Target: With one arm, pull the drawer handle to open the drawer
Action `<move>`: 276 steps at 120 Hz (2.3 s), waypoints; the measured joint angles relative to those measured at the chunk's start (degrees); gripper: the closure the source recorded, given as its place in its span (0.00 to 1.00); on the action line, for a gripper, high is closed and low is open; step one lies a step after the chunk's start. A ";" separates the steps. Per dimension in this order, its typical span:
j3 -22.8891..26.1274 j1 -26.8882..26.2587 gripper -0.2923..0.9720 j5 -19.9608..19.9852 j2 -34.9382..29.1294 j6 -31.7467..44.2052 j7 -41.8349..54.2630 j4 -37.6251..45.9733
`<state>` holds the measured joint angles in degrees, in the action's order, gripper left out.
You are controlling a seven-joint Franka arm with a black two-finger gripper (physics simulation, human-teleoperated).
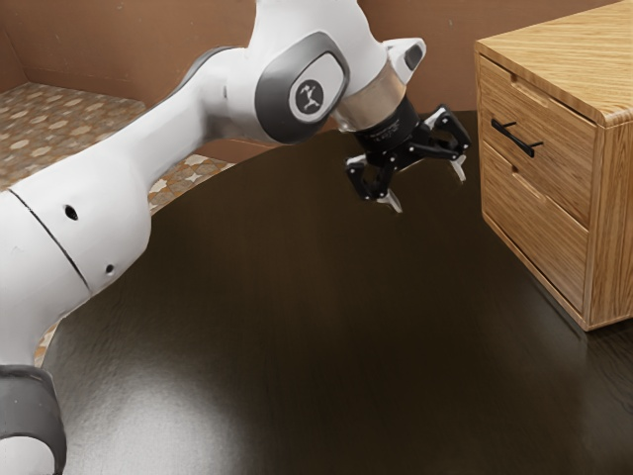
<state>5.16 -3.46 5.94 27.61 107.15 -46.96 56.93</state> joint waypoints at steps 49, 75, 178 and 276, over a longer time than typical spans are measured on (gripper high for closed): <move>0.26 0.43 0.23 3.86 5.78 25.67 -6.21 -1.64; 0.46 -0.15 0.23 6.38 7.88 32.15 -8.19 -1.66; 0.31 -0.45 0.23 7.97 13.62 35.26 -11.67 -6.10; -0.09 0.94 0.23 7.69 13.23 35.24 -12.44 -3.05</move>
<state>5.07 -2.53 13.63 40.84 142.39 -59.40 53.88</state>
